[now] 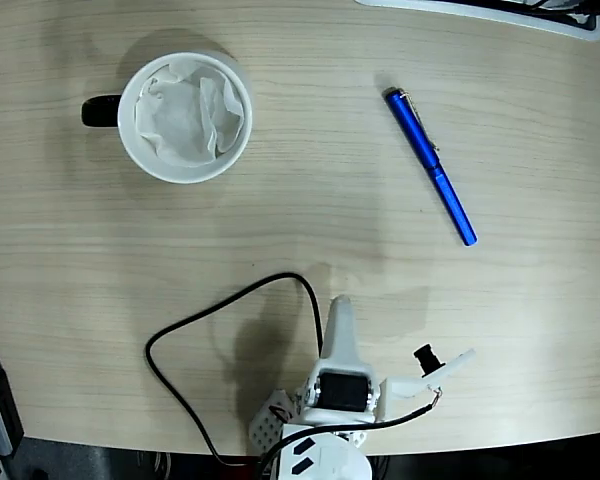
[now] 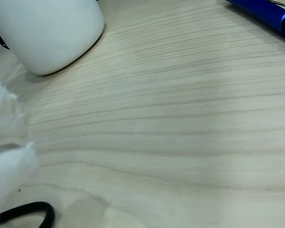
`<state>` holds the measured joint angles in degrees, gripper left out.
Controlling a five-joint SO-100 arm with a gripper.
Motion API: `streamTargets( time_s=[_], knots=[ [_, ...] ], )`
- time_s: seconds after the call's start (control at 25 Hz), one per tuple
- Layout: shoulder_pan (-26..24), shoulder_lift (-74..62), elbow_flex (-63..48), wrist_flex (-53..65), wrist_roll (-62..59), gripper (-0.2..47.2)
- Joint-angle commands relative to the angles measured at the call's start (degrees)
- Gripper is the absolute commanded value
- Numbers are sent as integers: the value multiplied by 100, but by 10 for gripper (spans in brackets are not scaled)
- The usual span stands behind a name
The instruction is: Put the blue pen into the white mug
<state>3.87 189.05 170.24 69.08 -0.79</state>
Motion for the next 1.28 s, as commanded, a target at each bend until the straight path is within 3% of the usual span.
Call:
streamTargets(
  time_s=[0.0, 0.88, 1.24],
  knots=[
    [44, 343, 35, 211, 123, 0],
    [97, 229, -26, 62, 97, 1],
    [105, -1230, -1459, -492, 97, 1]
  ],
)
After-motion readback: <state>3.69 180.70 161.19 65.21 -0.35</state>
